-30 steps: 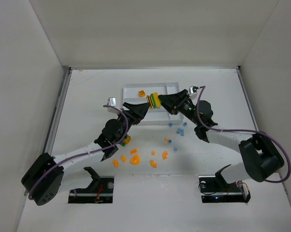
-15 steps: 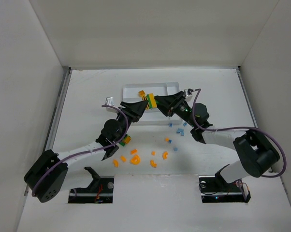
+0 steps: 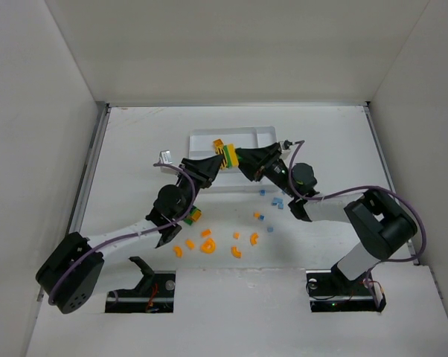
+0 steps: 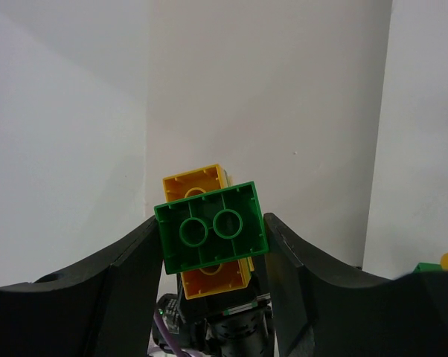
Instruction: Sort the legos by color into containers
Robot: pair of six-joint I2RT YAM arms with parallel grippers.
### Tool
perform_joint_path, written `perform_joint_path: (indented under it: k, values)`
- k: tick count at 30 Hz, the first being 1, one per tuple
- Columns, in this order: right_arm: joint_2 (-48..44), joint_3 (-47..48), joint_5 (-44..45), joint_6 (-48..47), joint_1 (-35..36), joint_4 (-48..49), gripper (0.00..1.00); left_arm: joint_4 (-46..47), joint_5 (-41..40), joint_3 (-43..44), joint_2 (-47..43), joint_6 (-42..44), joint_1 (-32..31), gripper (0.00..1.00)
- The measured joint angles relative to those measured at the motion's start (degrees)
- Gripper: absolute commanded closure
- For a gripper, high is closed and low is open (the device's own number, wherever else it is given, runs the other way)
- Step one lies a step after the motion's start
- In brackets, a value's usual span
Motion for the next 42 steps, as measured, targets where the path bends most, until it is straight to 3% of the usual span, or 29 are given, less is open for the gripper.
perform_joint_path:
  k: [15,21,27,33,42]
  values:
    - [0.61,-1.20,-0.17,2.43,-1.25,3.45,0.58,-0.98,0.96,-3.54,-8.44,0.24,5.16,0.87]
    - [0.61,-0.94,-0.22,-1.60,-2.40,0.20,0.59,-4.83,1.99,-4.20,-12.59,0.35,6.64,0.87]
    - [0.63,6.36,1.60,-16.96,-2.67,-21.20,0.58,-10.71,3.10,-5.49,-17.68,1.51,6.67,0.86]
    - [4.00,23.76,9.86,-36.50,-1.73,-45.94,0.58,-15.98,4.46,-7.37,-22.64,2.45,6.80,0.85]
    - [17.81,42.56,18.16,-52.48,2.69,-65.37,0.56,-22.64,8.04,-8.44,-26.93,2.51,9.16,0.85]
